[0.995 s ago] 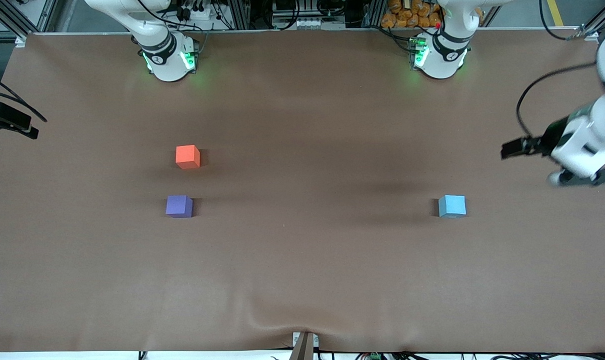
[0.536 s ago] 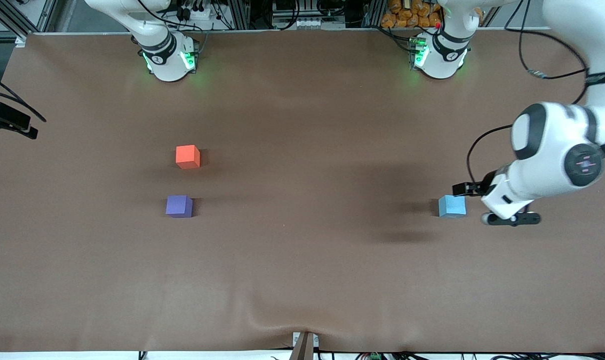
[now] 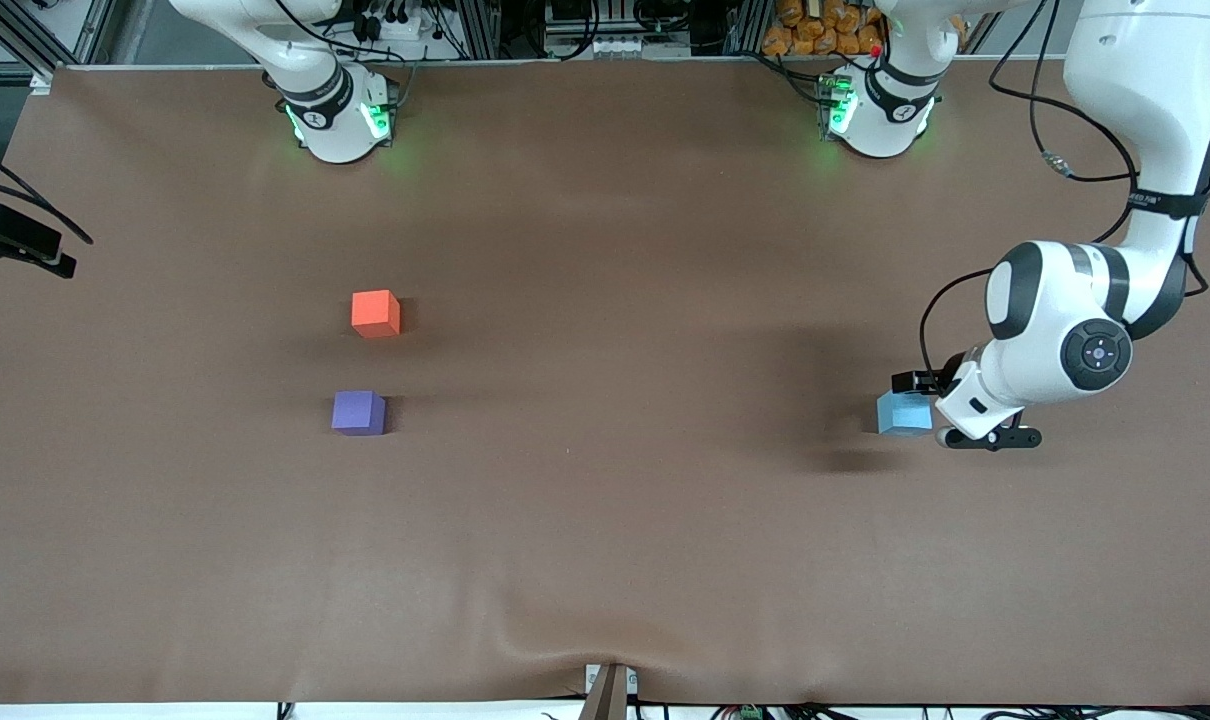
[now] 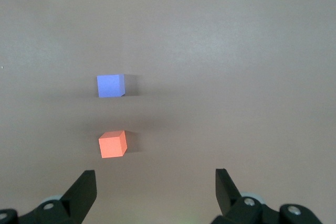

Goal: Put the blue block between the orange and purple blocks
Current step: 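Reach the left gripper down to the light blue block and grasp it, then carry the blue block with the left gripper toward the right gripper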

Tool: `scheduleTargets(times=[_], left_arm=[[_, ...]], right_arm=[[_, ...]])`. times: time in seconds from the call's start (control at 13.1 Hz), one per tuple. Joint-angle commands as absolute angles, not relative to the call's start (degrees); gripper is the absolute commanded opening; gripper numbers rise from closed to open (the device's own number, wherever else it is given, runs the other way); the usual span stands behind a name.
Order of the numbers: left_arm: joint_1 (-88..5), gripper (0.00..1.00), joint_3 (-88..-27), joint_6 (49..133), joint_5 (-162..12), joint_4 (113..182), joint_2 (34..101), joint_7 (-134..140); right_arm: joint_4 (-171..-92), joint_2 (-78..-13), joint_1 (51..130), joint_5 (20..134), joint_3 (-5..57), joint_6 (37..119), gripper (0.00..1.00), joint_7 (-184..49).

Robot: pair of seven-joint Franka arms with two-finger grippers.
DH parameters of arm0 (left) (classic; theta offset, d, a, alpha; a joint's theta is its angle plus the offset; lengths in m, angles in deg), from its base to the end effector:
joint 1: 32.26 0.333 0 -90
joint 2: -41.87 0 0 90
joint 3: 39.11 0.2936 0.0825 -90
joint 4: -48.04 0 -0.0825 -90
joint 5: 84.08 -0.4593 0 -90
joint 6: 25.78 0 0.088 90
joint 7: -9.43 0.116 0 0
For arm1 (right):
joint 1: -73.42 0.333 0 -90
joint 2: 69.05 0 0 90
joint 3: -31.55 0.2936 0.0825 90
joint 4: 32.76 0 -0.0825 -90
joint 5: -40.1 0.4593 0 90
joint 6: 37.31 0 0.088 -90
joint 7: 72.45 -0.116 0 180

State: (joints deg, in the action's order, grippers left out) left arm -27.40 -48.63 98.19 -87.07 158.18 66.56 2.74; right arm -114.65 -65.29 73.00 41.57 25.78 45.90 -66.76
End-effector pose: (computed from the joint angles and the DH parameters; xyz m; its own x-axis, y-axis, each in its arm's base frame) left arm 0.6450 -0.0515 0.1731 0.9829 0.0097 -0.1838 0.0118 -0.9999 0.0106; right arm 0.6330 -0.0634 0.6182 0.9992 -0.0057 -0.0401 -0.0066 -0.9997 -0.0231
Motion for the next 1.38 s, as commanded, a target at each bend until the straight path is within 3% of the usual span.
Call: scheduleTargets(times=[0.0, 0.77, 0.84, 0.99, 1.07, 1.3], left_arm=[[-26.9, 1.0, -48.9, 102.4, -88.0, 159.4, 68.3, 3.4], [-27.3, 1.0, -49.0, 110.8, -88.0, 159.6, 72.5, 3.4], [-27.3, 0.81, -49.0, 110.8, -88.0, 159.6, 72.6, 3.6], [-27.4, 0.14, -49.0, 110.7, -88.0, 159.7, 72.5, 4.6], [-27.5, 0.0, -49.0, 110.5, -88.0, 159.6, 72.4, 4.6], [-28.0, 0.0, -50.3, 109.9, -88.0, 159.6, 72.0, 4.4]], right_arm=[[-113.6, -64.9, 72.5, 42.4, 26.1, 45.6, 1.0, -67.2], [-113.6, -64.9, 72.8, 42.6, 26.2, 45.7, 1.0, -66.6], [-113.6, -64.9, 72.8, 42.6, 26.2, 45.8, 1.0, -66.6], [-113.6, -64.9, 72.8, 42.6, 26.2, 46.3, 1.0, -66.6], [-113.6, -64.9, 72.9, 42.6, 26.2, 46.3, 1.0, -66.6], [-113.6, -64.6, 72.7, 42.8, 26.2, 49.0, 1.0, -66.7]])
